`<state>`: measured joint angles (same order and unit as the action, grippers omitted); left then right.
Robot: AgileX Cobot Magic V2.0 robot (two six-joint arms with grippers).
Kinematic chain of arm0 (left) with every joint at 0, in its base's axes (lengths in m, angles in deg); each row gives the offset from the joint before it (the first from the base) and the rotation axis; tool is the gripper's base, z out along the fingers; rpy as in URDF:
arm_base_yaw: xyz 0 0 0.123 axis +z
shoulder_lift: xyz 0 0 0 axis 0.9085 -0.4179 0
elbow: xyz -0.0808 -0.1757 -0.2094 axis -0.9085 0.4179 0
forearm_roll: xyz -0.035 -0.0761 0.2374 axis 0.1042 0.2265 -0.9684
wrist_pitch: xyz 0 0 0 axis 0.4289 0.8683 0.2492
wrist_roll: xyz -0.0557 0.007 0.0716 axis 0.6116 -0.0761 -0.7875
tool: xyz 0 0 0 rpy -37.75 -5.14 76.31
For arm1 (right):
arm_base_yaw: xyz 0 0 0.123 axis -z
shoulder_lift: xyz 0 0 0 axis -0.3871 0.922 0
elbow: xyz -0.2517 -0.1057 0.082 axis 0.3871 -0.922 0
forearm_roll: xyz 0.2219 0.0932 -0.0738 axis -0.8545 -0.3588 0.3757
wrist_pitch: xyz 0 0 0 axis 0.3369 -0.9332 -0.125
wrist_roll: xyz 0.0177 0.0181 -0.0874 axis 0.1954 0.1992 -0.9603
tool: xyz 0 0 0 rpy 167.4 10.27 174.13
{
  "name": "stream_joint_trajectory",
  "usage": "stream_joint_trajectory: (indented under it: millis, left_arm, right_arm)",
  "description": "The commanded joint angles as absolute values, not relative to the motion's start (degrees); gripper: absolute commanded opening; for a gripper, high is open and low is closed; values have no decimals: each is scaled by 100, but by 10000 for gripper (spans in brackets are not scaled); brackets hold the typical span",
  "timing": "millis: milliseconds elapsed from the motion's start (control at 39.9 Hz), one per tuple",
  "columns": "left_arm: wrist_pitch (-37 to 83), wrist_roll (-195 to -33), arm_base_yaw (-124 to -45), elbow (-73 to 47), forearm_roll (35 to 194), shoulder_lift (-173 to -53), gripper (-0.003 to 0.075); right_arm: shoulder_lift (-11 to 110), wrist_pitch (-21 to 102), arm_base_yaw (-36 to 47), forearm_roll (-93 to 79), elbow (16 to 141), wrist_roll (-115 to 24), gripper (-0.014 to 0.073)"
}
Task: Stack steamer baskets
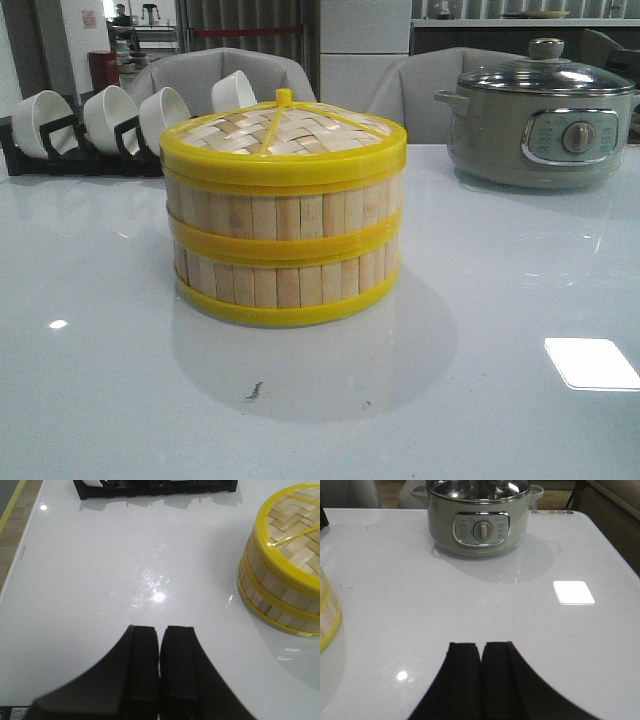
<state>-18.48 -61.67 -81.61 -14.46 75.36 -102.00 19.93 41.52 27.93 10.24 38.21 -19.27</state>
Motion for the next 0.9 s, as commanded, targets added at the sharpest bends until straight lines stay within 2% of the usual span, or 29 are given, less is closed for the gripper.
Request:
stream_joint_trajectory:
  millis: [0,877]
  left_arm:
    - [-1432,-6106,-8145,-1599,7456,-10167,91]
    - [-1432,-6106,-8145,-1599,7456,-10167,91]
  right_arm:
    - [1990,4754,2828,1045,3980,-1944,56]
    - [1996,4647,2828,1040,3980,-1944,56]
